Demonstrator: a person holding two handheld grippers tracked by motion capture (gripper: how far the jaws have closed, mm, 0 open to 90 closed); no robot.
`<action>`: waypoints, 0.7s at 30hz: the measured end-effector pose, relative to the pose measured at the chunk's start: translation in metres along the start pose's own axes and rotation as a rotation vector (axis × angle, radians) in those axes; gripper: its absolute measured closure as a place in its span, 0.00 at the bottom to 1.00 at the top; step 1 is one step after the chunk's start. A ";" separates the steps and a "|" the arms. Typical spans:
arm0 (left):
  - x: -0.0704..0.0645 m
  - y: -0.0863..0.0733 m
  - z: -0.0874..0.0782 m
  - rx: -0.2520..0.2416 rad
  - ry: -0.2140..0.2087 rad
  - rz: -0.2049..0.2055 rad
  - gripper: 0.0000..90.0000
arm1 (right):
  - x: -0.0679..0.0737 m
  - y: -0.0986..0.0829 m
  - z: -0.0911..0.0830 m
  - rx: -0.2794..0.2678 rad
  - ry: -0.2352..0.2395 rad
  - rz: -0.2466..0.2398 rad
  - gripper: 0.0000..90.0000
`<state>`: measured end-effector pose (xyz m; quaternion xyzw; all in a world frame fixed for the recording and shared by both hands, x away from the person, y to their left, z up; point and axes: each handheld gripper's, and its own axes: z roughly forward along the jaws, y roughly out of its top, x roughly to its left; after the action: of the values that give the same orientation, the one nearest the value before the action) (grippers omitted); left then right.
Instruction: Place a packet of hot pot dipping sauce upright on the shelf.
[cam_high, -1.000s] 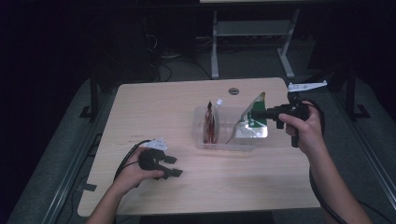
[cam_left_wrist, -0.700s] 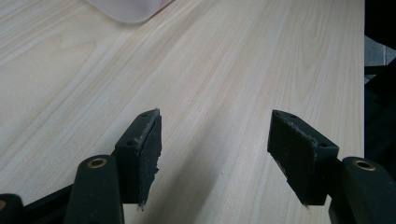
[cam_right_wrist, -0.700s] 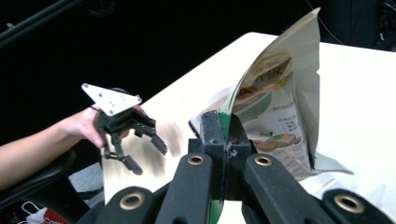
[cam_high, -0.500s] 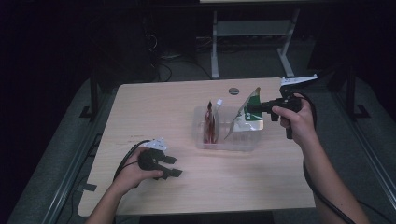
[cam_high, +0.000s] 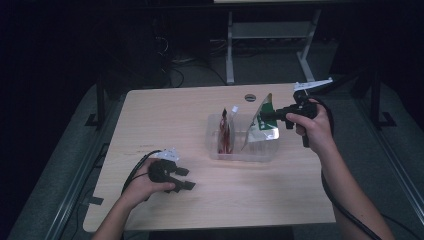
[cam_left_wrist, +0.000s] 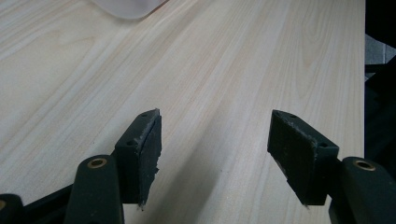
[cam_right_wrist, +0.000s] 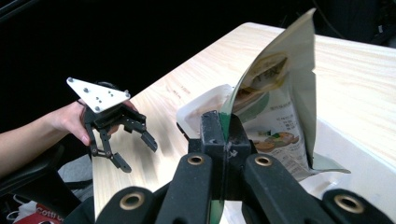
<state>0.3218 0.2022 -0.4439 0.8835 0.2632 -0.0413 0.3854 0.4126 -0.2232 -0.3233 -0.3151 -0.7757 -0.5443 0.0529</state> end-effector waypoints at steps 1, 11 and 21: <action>0.000 0.000 0.000 0.000 -0.001 0.004 0.38 | 0.000 0.000 0.002 0.004 0.002 -0.001 1.00; 0.000 0.000 0.000 0.006 -0.002 0.004 0.38 | 0.004 0.005 0.022 0.008 0.059 -0.006 1.00; 0.000 -0.001 0.001 0.014 -0.002 0.001 0.38 | -0.008 -0.006 0.037 0.035 0.051 0.032 1.00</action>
<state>0.3217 0.2025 -0.4452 0.8863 0.2619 -0.0438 0.3793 0.4254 -0.1959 -0.3466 -0.3127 -0.7781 -0.5377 0.0869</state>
